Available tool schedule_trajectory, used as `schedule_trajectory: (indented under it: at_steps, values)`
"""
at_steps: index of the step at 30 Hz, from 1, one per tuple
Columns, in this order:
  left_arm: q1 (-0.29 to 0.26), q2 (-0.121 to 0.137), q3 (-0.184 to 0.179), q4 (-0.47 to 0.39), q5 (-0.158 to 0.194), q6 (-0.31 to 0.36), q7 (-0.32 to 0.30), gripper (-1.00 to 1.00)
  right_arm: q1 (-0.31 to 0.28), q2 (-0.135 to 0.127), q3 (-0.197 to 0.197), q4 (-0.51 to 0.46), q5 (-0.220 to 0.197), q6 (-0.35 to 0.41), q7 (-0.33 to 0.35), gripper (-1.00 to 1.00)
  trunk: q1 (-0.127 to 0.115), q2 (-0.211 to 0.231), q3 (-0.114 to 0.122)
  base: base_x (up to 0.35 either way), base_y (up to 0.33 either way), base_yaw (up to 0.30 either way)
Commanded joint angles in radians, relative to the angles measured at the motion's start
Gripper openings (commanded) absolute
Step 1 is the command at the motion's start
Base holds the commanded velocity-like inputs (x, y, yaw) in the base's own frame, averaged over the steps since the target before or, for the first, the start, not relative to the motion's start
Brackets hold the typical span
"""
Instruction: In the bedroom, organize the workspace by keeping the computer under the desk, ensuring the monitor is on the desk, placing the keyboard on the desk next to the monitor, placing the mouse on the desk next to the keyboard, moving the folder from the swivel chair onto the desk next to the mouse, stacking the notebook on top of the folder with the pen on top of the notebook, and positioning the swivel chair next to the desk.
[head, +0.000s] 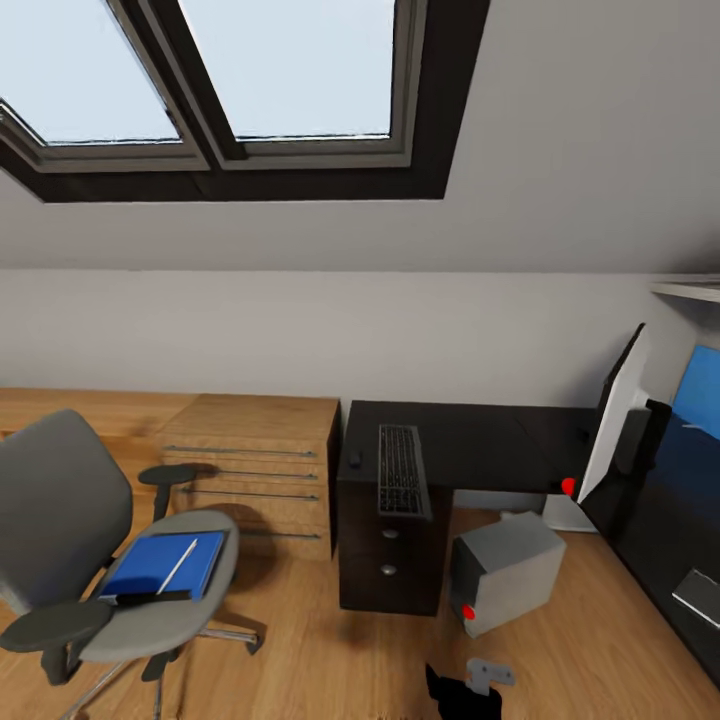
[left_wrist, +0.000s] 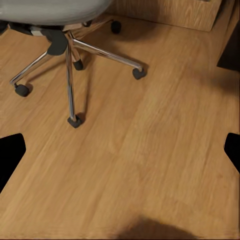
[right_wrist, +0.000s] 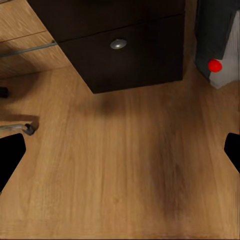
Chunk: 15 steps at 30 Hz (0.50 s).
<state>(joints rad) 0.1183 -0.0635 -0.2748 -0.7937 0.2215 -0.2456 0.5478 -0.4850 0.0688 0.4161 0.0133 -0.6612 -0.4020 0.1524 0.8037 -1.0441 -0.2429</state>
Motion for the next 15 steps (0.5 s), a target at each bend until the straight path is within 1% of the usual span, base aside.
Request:
schedule_trajectory:
  at_steps: [1, 5, 7, 10, 14, 15]
  values:
    - [0.000, 0.001, -0.004, -0.001, 0.011, -0.005, 0.003, 1.00, -0.001, 0.000, 0.004, 0.002, -0.011, -0.004, 0.007, 1.00, -0.004, 0.006, 0.002, -0.324, -0.134, 0.000]
    - [0.000, 0.001, -0.003, 0.000, 0.011, -0.003, 0.003, 1.00, -0.001, 0.001, 0.004, 0.002, -0.011, -0.007, 0.007, 1.00, -0.020, 0.034, 0.014, -0.323, -0.144, 0.007]
    - [0.000, 0.001, -0.003, 0.000, 0.012, -0.002, 0.004, 1.00, 0.000, 0.004, 0.005, 0.002, -0.011, -0.007, 0.007, 1.00, -0.027, 0.048, 0.019, -0.236, -0.136, 0.072]
    - [0.000, 0.002, -0.003, 0.000, 0.012, -0.004, 0.004, 1.00, 0.000, 0.006, 0.005, 0.002, -0.011, -0.007, 0.006, 1.00, -0.039, 0.069, 0.025, -0.112, -0.065, 0.106]
    - [0.000, 0.003, -0.003, 0.000, 0.012, -0.006, 0.004, 1.00, 0.000, 0.008, 0.006, 0.002, -0.011, -0.008, 0.006, 1.00, -0.054, 0.097, 0.033, -0.024, -0.014, 0.127]
    - [0.000, 0.003, -0.003, 0.000, 0.012, -0.006, 0.004, 1.00, -0.001, 0.008, 0.006, 0.002, -0.011, -0.008, 0.006, 1.00, -0.054, 0.097, 0.032, -0.009, -0.005, 0.100]
